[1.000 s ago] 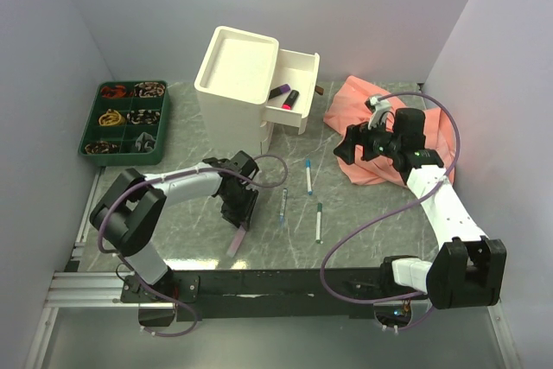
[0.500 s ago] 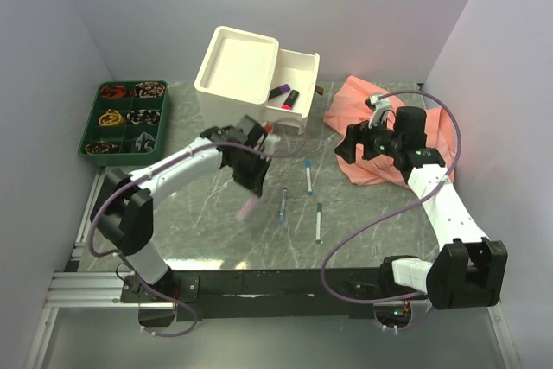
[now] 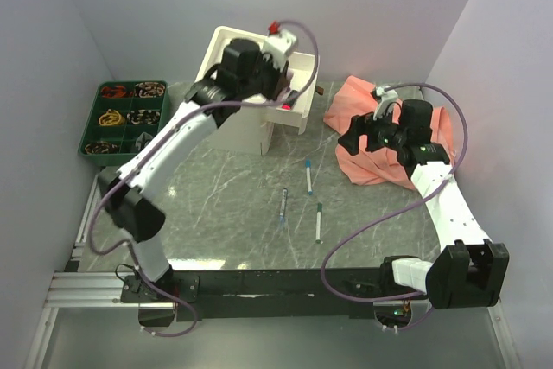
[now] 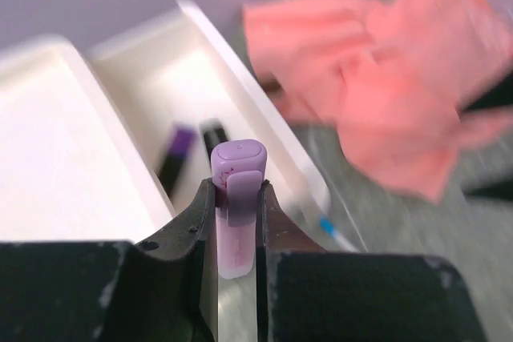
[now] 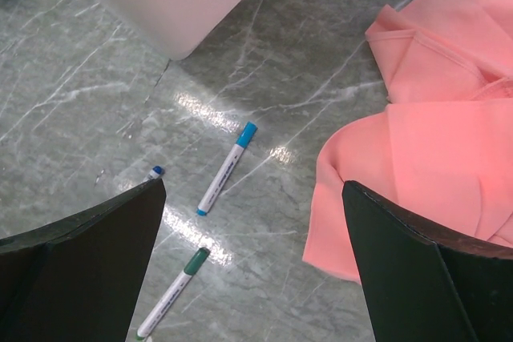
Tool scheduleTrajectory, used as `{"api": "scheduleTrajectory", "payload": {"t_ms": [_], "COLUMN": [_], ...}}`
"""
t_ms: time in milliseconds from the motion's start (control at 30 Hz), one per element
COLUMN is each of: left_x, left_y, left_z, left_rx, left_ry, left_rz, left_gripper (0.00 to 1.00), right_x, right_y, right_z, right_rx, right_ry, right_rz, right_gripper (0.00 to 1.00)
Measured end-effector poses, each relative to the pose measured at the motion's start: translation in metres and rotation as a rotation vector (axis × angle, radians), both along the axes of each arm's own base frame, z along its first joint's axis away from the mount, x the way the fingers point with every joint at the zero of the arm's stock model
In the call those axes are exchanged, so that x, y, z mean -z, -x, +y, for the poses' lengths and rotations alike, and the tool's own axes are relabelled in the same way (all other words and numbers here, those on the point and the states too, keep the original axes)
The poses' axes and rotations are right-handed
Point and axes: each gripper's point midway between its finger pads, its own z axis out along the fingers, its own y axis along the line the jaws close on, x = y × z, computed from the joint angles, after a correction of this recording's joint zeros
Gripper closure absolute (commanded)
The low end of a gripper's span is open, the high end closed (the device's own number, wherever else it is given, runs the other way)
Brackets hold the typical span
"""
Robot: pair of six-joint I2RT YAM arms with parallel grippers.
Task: Sort the stationery into containers
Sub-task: Place the pen in the drawer.
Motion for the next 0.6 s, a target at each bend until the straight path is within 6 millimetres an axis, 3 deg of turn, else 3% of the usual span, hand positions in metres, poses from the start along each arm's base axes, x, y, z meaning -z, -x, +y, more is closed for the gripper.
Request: {"api": "scheduleTrajectory", "payload": {"t_ms": [100, 200, 233, 333, 467, 600], "left_x": [-0.028, -0.027, -0.021, -0.004, 0.018, 0.013], "left_y": [-0.051, -0.089, -0.099, -0.115, -0.125, -0.127], "left_z": [-0.011, -0.012, -0.013, -0.013, -0.017, -0.019], "left_rx": [-0.049, -0.094, -0.108, -0.13, -0.139, -0.138], "left_ry": [0.06, 0.078, 0.074, 0.062, 0.04, 0.051], "left_rz": [-0.1, -0.136, -0.136, -0.12, -0.098, -0.116], "left_gripper": [0.99, 0.98, 0.87, 0.57, 0.42, 0.31], "right_x": [-0.001, -0.001, -0.001, 0.001, 0.001, 0.006], "right_y": [0.0, -0.001, -0.001, 0.0, 0.001, -0.001], "right_z": [-0.001, -0.002, -0.001, -0.001, 0.0, 0.002], "right_rx": [0.004, 0.009, 0.01, 0.018, 0.031, 0.063], "right_ry": [-0.002, -0.006, -0.009, -0.024, -0.047, -0.081], "right_rz": [0.0, 0.002, 0.004, 0.017, 0.033, 0.079], "right_gripper": [0.0, 0.0, 0.0, 0.0, 0.0, 0.0]}}
